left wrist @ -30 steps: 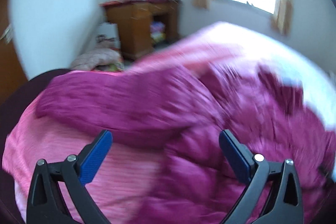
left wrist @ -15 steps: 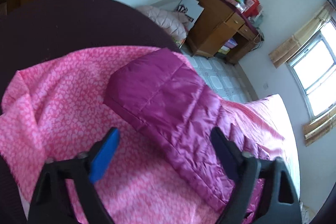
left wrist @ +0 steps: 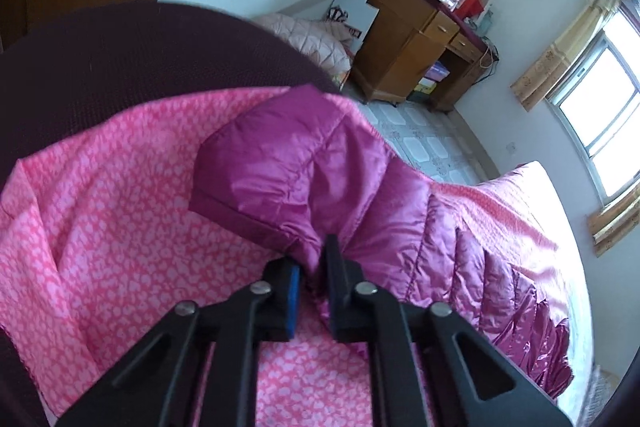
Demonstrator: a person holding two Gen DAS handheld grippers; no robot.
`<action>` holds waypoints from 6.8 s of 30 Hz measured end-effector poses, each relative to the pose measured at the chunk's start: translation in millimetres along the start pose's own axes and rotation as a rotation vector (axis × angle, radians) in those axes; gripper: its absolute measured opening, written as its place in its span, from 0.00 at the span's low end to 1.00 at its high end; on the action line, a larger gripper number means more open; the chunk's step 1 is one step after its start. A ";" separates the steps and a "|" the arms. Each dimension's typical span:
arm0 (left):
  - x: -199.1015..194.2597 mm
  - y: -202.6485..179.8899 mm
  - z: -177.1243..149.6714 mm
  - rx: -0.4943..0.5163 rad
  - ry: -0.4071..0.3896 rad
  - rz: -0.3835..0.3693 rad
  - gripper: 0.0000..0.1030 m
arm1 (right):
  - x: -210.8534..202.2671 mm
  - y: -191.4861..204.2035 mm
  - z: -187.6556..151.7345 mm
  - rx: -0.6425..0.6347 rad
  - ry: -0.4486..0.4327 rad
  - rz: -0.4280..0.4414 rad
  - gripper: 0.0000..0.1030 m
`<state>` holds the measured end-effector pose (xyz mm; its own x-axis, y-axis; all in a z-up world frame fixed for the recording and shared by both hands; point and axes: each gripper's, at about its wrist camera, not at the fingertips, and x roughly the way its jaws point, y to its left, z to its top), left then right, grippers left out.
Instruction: Fold large clothes
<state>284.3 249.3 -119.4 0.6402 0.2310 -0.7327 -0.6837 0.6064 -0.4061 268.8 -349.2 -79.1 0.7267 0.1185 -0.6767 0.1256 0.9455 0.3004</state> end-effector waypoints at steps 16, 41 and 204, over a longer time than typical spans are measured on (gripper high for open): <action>-149.3 -173.0 -102.7 0.625 -0.377 -0.370 0.08 | -2.1 -4.6 -0.5 0.026 -0.008 0.022 0.45; -150.8 -170.0 -218.7 1.006 -0.071 -0.538 0.93 | -4.9 -9.9 -1.9 0.070 -0.018 0.064 0.45; -48.9 -357.1 -165.1 0.922 0.151 -0.330 1.00 | 165.3 0.5 119.4 0.078 0.067 0.114 0.13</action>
<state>439.4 -104.1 -28.7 0.6544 -0.1169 -0.7471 0.1023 0.9926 -0.0658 469.6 -365.3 -110.5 0.6929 0.2460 -0.6777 0.0992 0.8985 0.4275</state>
